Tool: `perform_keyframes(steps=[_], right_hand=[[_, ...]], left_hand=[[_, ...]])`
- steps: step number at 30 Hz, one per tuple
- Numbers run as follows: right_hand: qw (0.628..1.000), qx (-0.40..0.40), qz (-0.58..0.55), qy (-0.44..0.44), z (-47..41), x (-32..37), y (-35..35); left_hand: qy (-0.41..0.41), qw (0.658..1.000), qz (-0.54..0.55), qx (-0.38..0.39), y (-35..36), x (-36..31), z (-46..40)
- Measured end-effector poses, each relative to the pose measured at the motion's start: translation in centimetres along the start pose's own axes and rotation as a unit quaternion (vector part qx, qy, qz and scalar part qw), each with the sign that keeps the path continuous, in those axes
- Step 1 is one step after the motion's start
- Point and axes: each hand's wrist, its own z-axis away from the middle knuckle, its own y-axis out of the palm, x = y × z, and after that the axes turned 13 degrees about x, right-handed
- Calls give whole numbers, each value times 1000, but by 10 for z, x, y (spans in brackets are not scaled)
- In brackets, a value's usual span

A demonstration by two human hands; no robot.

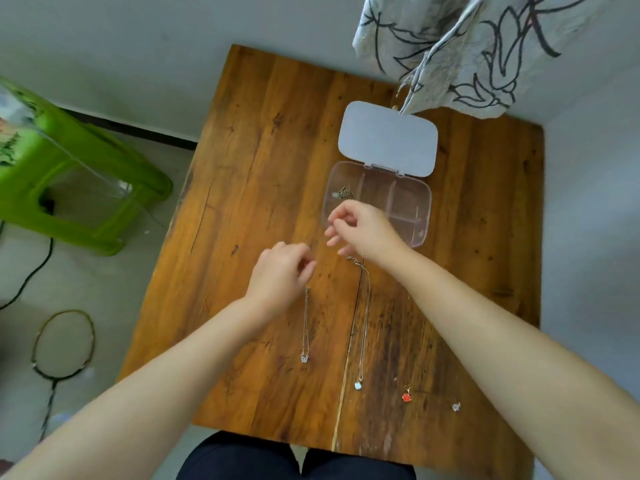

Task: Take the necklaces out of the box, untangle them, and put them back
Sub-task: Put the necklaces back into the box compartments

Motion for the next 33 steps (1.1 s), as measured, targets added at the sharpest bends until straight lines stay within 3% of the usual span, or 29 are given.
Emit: perform_keyframes(steps=[2, 4, 8, 15, 19, 21, 22, 23, 25, 27, 29, 30, 33], right_hand=[[979, 51, 194, -32, 6, -17, 21], [927, 94, 353, -87, 6, -32, 36], [816, 156, 527, -177, 0, -42, 50], [687, 206, 663, -215, -9, -34, 53], [652, 208, 703, -195, -9, -35, 67], [664, 213, 696, -171, -5, -36, 71], [696, 215, 669, -149, -3, -35, 71], [753, 213, 610, -124, 1, -33, 69], [889, 197, 409, -67, 8, -28, 60], [966, 152, 206, -28, 17, -25, 46], [993, 122, -7, -2, 26, -23, 29], [985, 119, -126, 1, 31, -22, 20], [906, 92, -411, -29, 37, -18, -8]], left_hand=[[-33, 999, -13, 31, 24, 7, 38], [-55, 997, -32, 32, 43, 10, 65], [-107, 990, -63, 63, 66, -2, 91], [-63, 982, -136, 116, 79, 0, 95], [-18, 985, -131, 114, 82, 13, 97], [-3, 987, -125, 99, 83, 16, 98], [4, 990, -112, 88, 82, 17, 99], [11, 994, -81, 76, 81, 18, 98], [-2, 998, 15, 54, 73, 18, 94], [-50, 991, 125, 18, 60, 14, 87], [-93, 973, 213, -18, 44, 4, 73], [-93, 966, 241, -26, 34, -3, 63], [-48, 952, 303, 3, 9, -29, 29]])
